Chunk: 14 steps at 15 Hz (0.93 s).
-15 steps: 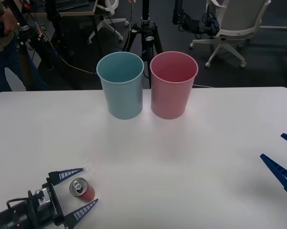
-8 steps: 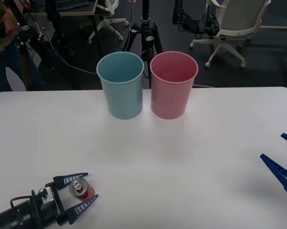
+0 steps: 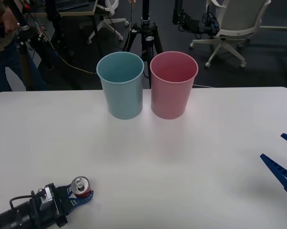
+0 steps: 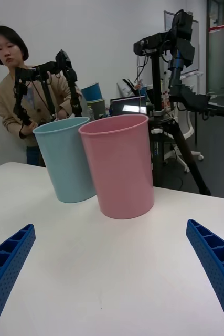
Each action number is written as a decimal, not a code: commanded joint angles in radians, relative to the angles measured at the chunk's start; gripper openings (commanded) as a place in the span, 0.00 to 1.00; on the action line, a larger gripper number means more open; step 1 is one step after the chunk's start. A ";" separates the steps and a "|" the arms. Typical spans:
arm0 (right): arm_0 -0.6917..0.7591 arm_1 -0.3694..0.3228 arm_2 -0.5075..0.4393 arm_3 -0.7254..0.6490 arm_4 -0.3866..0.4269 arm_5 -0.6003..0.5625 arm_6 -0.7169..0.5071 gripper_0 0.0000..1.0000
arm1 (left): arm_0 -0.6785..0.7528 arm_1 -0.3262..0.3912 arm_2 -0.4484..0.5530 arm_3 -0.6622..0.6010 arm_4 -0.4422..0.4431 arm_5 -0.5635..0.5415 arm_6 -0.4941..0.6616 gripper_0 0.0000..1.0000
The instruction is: Grasp the object on the table and drop it into the matching bin: aluminum can to the light blue bin, PET bottle to the pink bin.
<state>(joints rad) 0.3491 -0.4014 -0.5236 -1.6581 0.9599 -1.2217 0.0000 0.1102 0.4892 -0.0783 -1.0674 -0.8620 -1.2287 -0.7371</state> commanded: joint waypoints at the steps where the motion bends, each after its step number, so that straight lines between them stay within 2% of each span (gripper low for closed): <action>1: 0.000 0.000 0.000 0.000 0.000 0.000 0.000 1.00 | 0.000 0.003 0.000 -0.009 0.005 -0.005 0.025 0.00; 6: 0.000 0.000 0.000 0.000 0.000 0.000 0.000 1.00 | 0.009 0.031 0.035 -0.120 0.001 0.009 0.203 0.00; 8: 0.000 0.000 0.000 0.000 0.000 0.000 0.000 1.00 | 0.051 0.042 0.069 -0.227 0.003 0.066 0.222 0.00; 11: 0.000 0.000 0.000 0.000 0.000 0.000 0.000 1.00 | 0.118 0.072 0.097 -0.379 0.012 0.146 0.323 0.00; 14: 0.000 0.000 0.000 0.000 0.000 0.000 0.000 1.00 | 0.207 0.126 0.143 -0.556 0.020 0.236 0.364 0.01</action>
<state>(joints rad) 0.3491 -0.4014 -0.5236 -1.6581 0.9599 -1.2217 0.0000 0.2946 0.6008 0.0551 -1.5813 -0.8464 -1.0148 -0.3778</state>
